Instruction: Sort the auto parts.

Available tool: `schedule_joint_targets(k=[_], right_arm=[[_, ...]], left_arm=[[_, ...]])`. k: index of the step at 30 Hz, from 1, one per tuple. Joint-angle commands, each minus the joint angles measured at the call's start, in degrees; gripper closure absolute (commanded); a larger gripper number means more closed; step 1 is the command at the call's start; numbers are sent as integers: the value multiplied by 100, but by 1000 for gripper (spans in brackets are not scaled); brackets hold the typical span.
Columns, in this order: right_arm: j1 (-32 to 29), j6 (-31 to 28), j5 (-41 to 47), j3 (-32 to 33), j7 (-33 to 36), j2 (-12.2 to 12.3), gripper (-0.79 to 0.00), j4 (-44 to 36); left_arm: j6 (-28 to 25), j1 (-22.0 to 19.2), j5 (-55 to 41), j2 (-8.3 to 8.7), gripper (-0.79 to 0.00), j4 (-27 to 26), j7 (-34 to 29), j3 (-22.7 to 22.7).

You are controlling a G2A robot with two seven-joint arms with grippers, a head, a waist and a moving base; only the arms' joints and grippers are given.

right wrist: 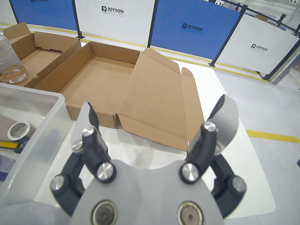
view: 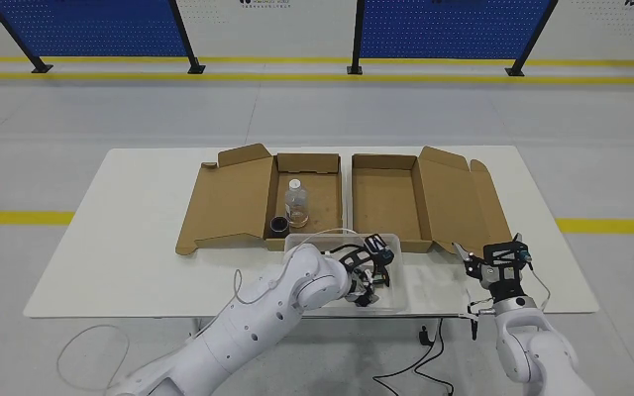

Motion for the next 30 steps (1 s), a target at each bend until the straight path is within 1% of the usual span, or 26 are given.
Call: schedule_joint_targets(k=[1,3,5,6,8,10,11,12,22,30], right_arm=[[0,0,0,0,0,0,-785,0],[0,0,0,0,0,0,-785,0],[0,0,0,0,0,0,-785,0],[0,0,0,0,0,0,-785,0],[0,0,0,0,0,0,-785,0],[0,0,0,0,0,0,-785,0],[0,0,0,0,0,0,-785,0],[0,0,0,0,0,0,-785,0],[0,0,0,0,0,0,-785,0],[0,0,0,0,0,0,-785,0]], left_arm=[[12,-8,-2,-12,-400,29,4,17],[17,-16,-3,-21,-372,45,9,26],[16,-27,3,-28,-314,56,12,29],[14,-32,13,-31,-277,60,15,31],[6,-40,17,-35,-166,59,17,28],[10,-44,26,-37,-99,50,23,18],[15,-42,37,-37,-15,39,23,14],[18,-40,46,-37,0,25,29,7],[36,59,198,6,0,-251,27,-120],[127,211,402,89,0,-807,-67,-347]])
